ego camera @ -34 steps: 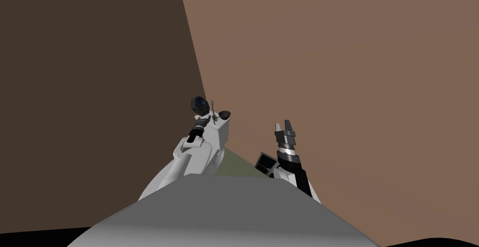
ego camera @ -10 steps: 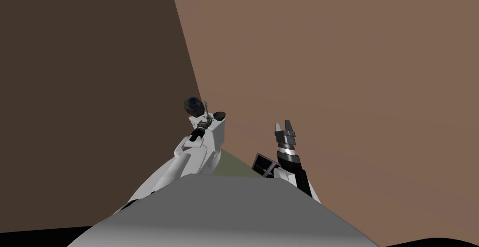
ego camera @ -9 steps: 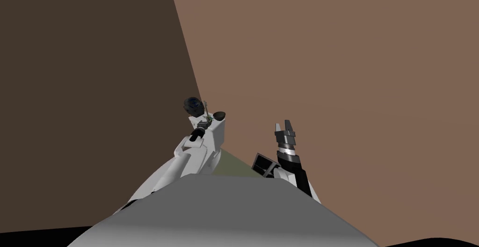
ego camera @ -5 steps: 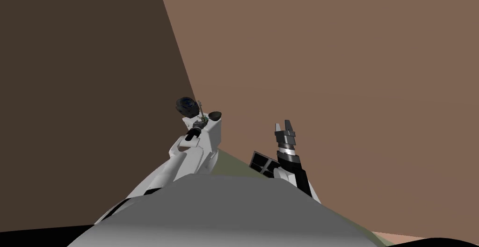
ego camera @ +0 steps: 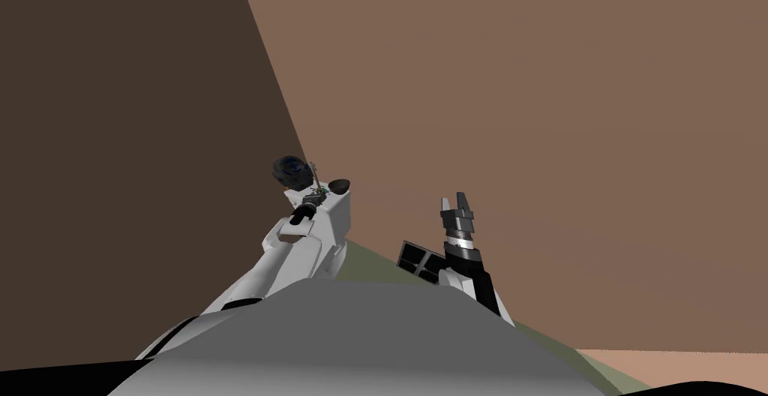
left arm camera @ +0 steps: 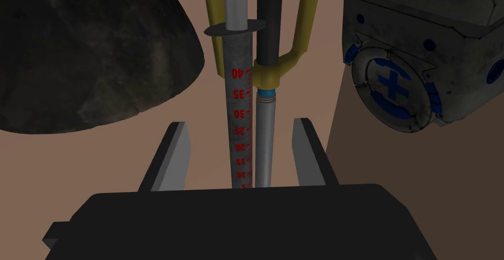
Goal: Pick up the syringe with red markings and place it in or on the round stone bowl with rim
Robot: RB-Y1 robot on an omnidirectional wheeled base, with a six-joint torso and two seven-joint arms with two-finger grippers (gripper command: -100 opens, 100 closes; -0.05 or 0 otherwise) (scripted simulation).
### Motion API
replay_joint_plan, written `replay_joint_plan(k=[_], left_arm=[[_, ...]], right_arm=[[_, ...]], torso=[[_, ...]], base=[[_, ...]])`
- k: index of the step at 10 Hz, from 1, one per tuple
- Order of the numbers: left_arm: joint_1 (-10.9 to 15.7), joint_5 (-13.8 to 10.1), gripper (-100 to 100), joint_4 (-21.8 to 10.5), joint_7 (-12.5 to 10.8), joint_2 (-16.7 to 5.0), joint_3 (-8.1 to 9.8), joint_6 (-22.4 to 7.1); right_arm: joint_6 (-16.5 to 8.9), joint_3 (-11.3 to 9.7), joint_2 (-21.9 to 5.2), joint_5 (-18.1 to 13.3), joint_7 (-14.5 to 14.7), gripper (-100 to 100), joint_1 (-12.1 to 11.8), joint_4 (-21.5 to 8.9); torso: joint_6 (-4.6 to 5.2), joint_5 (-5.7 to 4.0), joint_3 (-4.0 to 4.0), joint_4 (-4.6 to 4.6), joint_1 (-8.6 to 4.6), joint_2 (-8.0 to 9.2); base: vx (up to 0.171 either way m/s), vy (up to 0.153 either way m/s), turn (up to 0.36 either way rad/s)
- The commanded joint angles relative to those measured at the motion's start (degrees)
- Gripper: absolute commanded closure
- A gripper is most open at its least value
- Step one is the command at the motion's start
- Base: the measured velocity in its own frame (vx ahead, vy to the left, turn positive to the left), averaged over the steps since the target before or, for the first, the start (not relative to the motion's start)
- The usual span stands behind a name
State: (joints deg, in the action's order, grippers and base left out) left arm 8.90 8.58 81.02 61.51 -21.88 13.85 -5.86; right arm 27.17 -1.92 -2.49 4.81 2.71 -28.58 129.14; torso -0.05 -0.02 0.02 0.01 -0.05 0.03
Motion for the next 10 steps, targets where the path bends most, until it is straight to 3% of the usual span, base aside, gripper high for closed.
replay_joint_plan(k=[1,4,5,6,10], left_arm=[[0.00,0.00,100,0.00,0.00,0.00,0.00,0.00],[0.00,0.04,100,0.01,0.06,-0.05,0.01,0.00],[0.00,0.03,0,0.01,0.05,-0.05,0.01,0.01],[-0.15,0.82,100,1.71,0.80,1.91,-1.21,-0.81],[-1.18,2.14,100,5.41,2.16,5.39,-3.75,-2.05]], right_arm=[[0.00,0.00,0.00,0.00,0.00,0,0.00,0.00],[0.00,0.00,0.00,0.00,0.00,0,0.00,0.00],[0.00,0.00,0.00,0.00,0.00,0,0.00,0.00],[0.00,0.00,0.00,0.00,0.00,0,0.00,0.00],[0.00,0.00,0.00,0.00,0.00,0,0.00,0.00]], torso=[[0.00,0.00,0.00,0.00,0.00,0.00],[0.02,0.05,-0.01,-0.01,0.03,-0.01],[0.02,0.04,-0.01,-0.01,0.04,-0.02],[0.01,0.04,-0.01,-0.01,0.04,-0.02],[-0.03,0.11,-0.07,-0.10,0.15,-0.04]], base=[[0.000,0.000,0.000],[0.000,0.000,0.000],[0.000,0.000,0.000],[0.008,0.031,0.183],[0.018,0.035,0.133]])
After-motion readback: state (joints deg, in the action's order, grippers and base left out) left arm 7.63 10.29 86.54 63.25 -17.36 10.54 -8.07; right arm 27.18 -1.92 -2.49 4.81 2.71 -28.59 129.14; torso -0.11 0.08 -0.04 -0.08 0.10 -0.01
